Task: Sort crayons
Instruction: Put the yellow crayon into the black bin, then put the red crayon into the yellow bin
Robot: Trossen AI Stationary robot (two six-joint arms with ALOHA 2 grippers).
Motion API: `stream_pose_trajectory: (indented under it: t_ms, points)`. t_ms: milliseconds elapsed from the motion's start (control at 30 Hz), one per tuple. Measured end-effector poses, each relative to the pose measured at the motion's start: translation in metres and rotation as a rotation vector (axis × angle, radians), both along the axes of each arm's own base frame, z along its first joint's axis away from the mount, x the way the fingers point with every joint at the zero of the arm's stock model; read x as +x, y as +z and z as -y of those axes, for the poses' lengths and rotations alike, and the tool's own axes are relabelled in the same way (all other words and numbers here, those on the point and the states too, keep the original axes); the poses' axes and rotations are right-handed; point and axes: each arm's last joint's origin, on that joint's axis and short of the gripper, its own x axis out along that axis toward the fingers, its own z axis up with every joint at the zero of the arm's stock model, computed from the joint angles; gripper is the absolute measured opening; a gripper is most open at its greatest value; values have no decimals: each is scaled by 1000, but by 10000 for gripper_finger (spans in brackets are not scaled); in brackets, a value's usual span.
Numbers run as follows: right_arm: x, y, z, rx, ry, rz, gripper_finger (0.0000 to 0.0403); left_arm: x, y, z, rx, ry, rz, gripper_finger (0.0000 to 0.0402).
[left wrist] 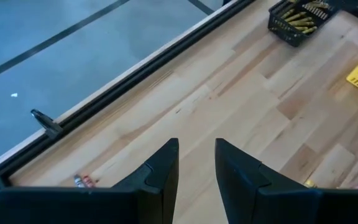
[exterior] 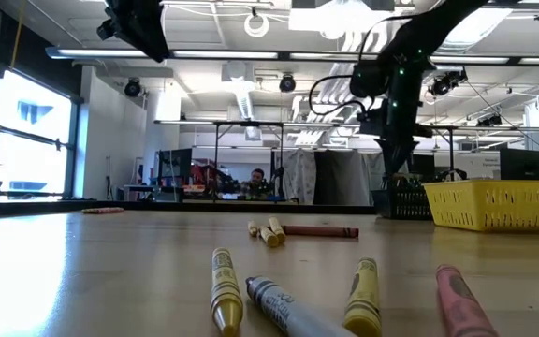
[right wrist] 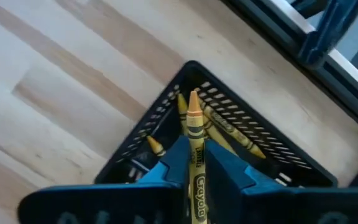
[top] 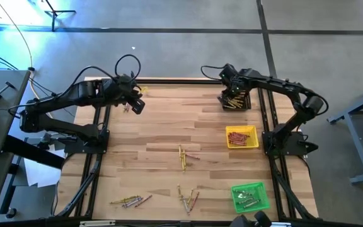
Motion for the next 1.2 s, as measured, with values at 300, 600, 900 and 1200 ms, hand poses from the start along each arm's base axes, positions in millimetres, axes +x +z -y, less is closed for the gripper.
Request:
stream_pose_trajectory:
  t_ms: [300, 600, 900, 1200]
  points:
    - [-1, 2, -3, 51, 40, -1, 95, -2, 0, -5, -25, 144, 64, 90]
    - [34, 31, -40, 77, 345, 144, 98, 12, -10, -9, -113, 236, 90, 90]
    - [76, 32, -76, 31, 397, 301, 98, 44, -36, -8, -266, 275, 45, 90]
    - [93, 30, -142, 77, 412, 286, 98, 54, -42, 12, -290, -1, -70, 90]
